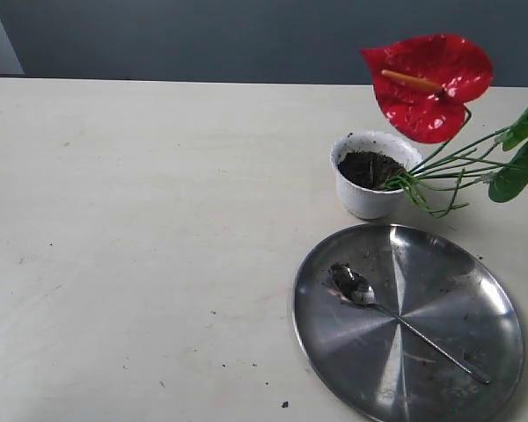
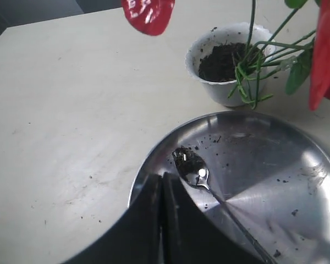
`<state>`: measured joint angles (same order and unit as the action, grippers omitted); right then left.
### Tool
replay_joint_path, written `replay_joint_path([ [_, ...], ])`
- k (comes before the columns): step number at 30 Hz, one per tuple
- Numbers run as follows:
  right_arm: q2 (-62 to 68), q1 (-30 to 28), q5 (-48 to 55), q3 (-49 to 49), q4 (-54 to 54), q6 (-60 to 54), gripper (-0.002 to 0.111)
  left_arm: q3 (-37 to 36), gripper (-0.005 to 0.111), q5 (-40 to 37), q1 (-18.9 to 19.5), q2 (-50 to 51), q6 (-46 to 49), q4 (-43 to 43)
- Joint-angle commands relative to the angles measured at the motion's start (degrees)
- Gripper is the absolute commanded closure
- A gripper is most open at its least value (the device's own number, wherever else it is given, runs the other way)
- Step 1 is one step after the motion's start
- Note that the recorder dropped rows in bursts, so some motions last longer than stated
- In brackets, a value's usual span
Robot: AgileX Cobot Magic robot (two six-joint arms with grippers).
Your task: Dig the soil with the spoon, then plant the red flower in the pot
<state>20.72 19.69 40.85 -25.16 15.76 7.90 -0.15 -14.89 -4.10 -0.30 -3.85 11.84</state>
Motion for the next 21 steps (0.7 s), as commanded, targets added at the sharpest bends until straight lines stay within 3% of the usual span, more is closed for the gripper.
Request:
replay_joint_path([
  [1,-0.5,-0.2,-0.8,0.4,0.7,0.0,0.108,0.2,0.105,0.4,-0.1,0.3,0.0,-0.2],
  [10,-0.5,-0.2,-0.7,0.7,3.3,-0.1,0.108,0.2,0.105,0.4,-0.1,0.3,0.0,-0.2],
  [17,-4.4,-0.2,-3.4,1.0,-22.1,1.2,0.108,0.2,0.105,0.4,-0.1,0.3,0.0,-0.2],
  [21,-8.0,-0.3,-1.9,1.1,-12.3,1.2,0.108,0.2,0.105,0.4,-0.1,0.3,0.0,-0.2],
])
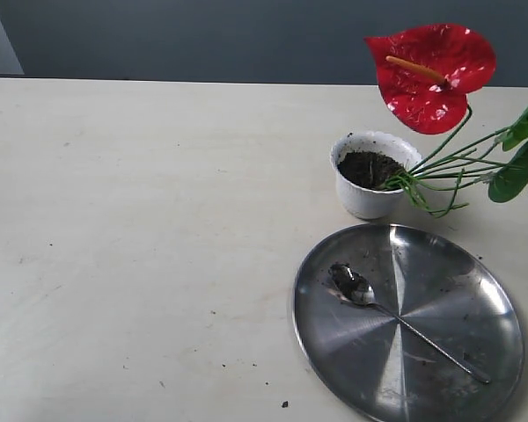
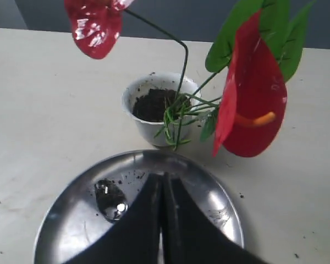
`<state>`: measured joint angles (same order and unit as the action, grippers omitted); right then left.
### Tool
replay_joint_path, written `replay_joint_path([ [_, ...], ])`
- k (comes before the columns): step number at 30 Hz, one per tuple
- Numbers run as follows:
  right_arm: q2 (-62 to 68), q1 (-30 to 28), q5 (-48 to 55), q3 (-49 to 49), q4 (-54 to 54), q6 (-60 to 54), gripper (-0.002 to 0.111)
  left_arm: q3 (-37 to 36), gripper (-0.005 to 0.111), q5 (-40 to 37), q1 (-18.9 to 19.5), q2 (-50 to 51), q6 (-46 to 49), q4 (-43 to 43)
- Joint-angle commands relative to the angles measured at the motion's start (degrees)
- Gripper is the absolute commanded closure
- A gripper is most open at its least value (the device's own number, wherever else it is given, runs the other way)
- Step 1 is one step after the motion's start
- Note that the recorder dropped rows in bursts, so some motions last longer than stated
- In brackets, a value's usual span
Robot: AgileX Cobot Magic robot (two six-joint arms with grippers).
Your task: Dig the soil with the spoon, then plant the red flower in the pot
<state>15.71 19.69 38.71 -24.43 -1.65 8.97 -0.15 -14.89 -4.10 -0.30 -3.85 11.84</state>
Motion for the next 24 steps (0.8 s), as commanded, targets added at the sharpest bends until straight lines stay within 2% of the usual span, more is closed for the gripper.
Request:
replay_joint_path([
  [1,-3.6,-0.3,-0.1,0.5,4.7,0.1,0.108,0.2,0.105,0.4,-0.1,0.3,0.0,-0.2],
  [4,-5.6,-0.3,-2.0,1.7,-0.2,1.1,0.108,0.2,0.105,0.4,-0.1,0.3,0.0,-0.2],
  [16,-9.2,-0.3,-6.1,2.6,-5.6,1.3,0.108,0.2,0.105,0.4,-0.1,0.3,0.0,-0.2],
  [21,-9.2,-0.3,-14.6,9.5,-5.6,1.3,0.108,0.2,0.105,0.4,-0.1,0.3,0.0,-0.2],
  [24,-9.2,-0.3,-15.2,15.5,-5.8,1.3,0.108,0.2,0.105,0.4,-0.1,0.3,0.0,-0.2],
])
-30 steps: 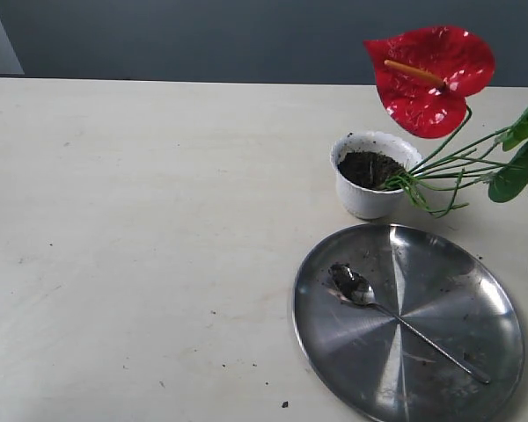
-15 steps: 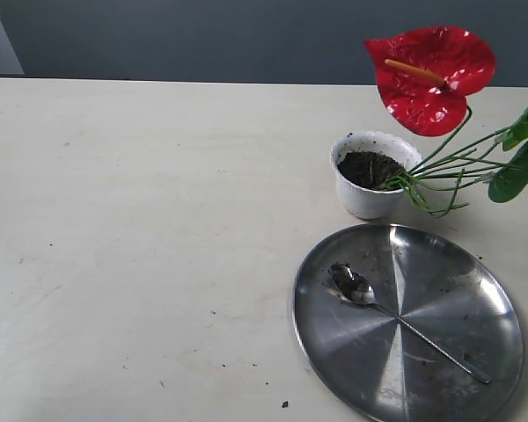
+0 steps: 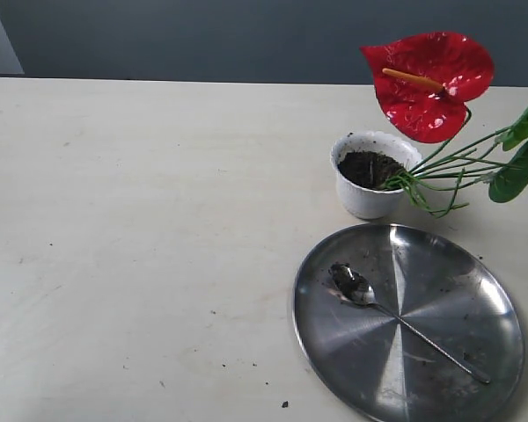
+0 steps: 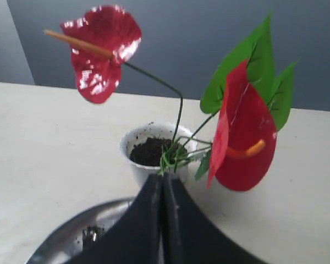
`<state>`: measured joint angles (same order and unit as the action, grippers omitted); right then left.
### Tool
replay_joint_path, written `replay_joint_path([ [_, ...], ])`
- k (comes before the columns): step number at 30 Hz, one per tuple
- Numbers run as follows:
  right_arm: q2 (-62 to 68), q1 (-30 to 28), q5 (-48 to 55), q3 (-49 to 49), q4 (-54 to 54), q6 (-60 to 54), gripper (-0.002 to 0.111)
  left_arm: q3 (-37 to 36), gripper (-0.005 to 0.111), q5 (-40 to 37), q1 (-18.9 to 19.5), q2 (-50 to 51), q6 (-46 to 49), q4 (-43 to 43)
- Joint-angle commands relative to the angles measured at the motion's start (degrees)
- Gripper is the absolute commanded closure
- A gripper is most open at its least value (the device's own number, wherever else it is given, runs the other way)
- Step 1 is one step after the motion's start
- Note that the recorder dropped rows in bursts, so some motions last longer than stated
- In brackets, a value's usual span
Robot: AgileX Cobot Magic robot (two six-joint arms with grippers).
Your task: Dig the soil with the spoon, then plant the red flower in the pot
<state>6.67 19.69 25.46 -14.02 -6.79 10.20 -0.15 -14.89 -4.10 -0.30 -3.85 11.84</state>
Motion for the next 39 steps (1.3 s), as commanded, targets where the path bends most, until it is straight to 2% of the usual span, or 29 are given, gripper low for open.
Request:
replay_joint_path([
  [1,-0.2,-0.3,-2.0,6.0,-0.7,0.1,0.108,0.2,0.105,0.4,-0.1,0.3,0.0,-0.2],
  [8,-0.2,-0.3,-7.6,13.7,0.1,0.1,0.108,0.2,0.105,0.4,-0.1,0.3,0.0,-0.2],
  [14,-1.2,-0.3,-8.5,14.0,11.4,0.1,0.108,0.2,0.105,0.4,-0.1,0.3,0.0,-0.2],
  [23,-1.8,-0.9,-8.4,14.0,11.4,0.1,0.108,0.2,0.105,0.4,-0.1,0.3,0.0,-0.2],
  [25,-2.6,-2.8,-8.4,14.0,11.4,0.1,0.108,0.2,0.105,0.4,-0.1,0.3,0.0,-0.2],
  [34,-6.7,-21.5,-8.6,14.0,11.4,0.1,0.108,0.2,0.105,0.4,-0.1,0.3,0.0,-0.2],
  [39,-6.7,-25.9,-8.4,14.0,11.4,0.1,0.108,0.2,0.105,0.4,-0.1,0.3,0.0,-0.2],
])
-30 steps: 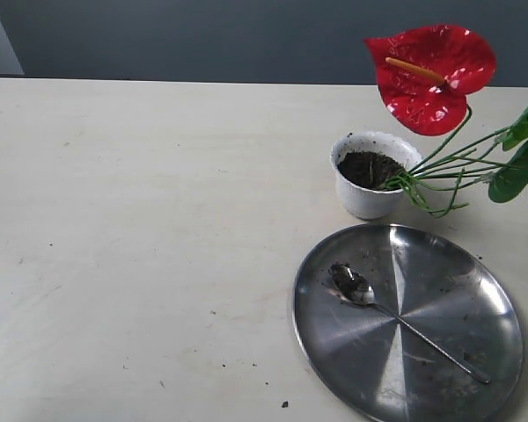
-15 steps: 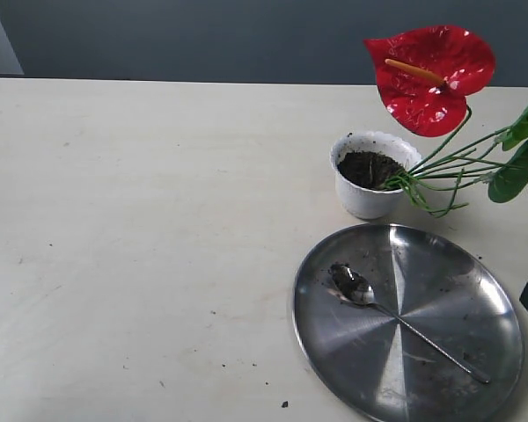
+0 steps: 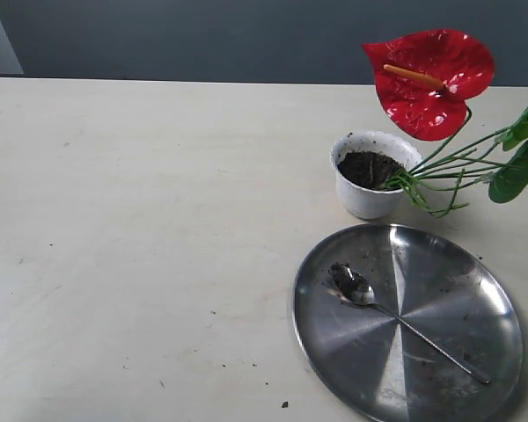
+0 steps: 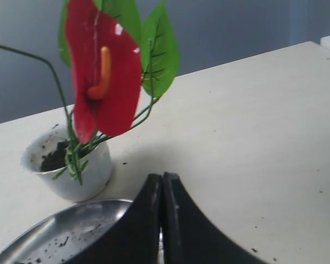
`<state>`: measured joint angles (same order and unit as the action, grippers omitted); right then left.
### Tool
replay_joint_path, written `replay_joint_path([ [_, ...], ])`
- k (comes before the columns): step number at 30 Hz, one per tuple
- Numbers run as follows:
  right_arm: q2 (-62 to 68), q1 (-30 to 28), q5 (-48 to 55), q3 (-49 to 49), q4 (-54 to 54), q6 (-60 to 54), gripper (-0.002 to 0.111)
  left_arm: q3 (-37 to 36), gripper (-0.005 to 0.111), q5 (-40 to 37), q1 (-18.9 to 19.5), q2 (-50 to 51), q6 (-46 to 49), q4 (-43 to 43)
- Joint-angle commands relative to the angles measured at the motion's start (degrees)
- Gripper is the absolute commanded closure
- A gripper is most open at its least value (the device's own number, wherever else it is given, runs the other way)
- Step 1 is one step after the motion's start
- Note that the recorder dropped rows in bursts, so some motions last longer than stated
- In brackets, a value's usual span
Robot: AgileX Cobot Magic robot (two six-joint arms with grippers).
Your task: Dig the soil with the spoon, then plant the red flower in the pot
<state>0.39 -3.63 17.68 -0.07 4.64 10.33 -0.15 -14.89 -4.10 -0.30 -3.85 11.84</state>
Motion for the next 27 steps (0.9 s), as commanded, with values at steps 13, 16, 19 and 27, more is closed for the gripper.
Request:
replay_joint_path([
  [13,-0.4,-2.6,-0.6,0.1,-0.1,0.0,0.108,0.2,0.105,0.4,-0.1,0.3,0.0,-0.2],
  [16,-0.4,-2.6,-0.6,0.1,-0.2,0.0,0.108,0.2,0.105,0.4,-0.1,0.3,0.0,-0.2],
  [19,-0.4,-2.6,-0.5,0.1,-0.2,0.0,0.108,0.2,0.105,0.4,-0.1,0.3,0.0,-0.2],
  [27,-0.4,-2.6,-0.4,0.1,-2.1,-3.8,0.108,0.2,0.105,0.4,-0.1,0.3,0.0,-0.2],
])
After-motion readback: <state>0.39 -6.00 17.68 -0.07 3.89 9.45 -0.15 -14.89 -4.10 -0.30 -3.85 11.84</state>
